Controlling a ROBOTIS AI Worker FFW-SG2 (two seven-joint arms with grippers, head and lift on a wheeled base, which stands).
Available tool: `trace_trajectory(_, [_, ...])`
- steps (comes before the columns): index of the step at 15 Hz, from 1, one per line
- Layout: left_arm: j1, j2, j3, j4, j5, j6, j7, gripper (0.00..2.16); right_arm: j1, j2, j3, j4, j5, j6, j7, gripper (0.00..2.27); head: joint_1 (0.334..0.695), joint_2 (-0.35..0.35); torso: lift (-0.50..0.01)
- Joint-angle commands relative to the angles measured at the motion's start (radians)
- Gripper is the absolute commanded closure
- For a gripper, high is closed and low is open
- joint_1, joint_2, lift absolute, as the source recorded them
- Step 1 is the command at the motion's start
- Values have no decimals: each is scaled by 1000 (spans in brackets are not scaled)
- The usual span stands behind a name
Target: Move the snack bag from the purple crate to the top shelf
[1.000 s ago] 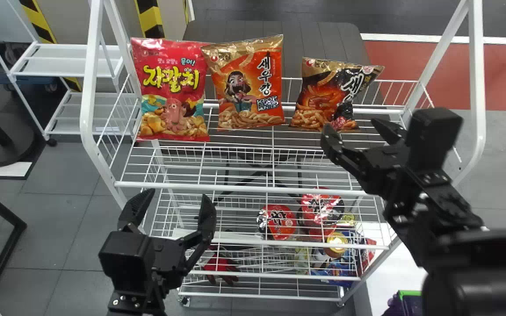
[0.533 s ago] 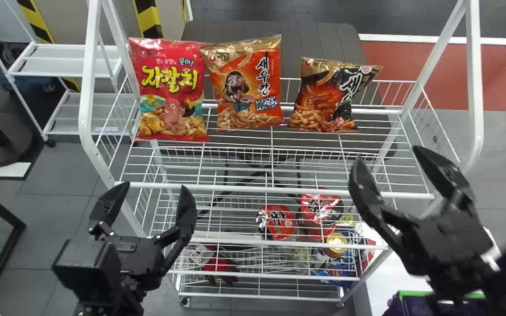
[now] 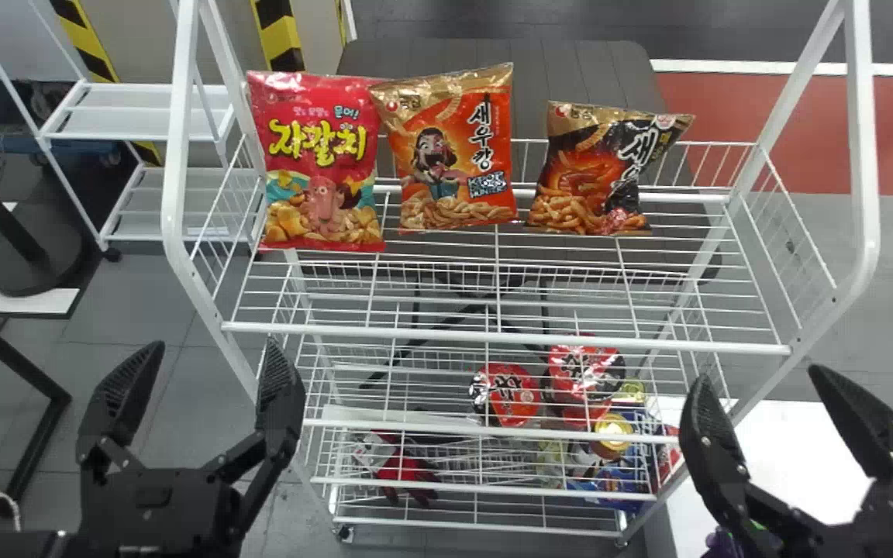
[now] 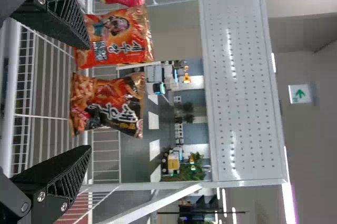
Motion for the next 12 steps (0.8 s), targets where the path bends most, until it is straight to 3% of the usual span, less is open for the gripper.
trace_trajectory(1, [13, -6, -4, 3, -12, -1, 1, 140, 21, -7, -8, -36, -9, 98, -1, 167, 695, 32, 1])
trace_trajectory(12, [10, -15, -33, 21, -61, 2, 42, 144, 27, -26, -7, -49, -12, 120, -8, 167, 695, 15, 1])
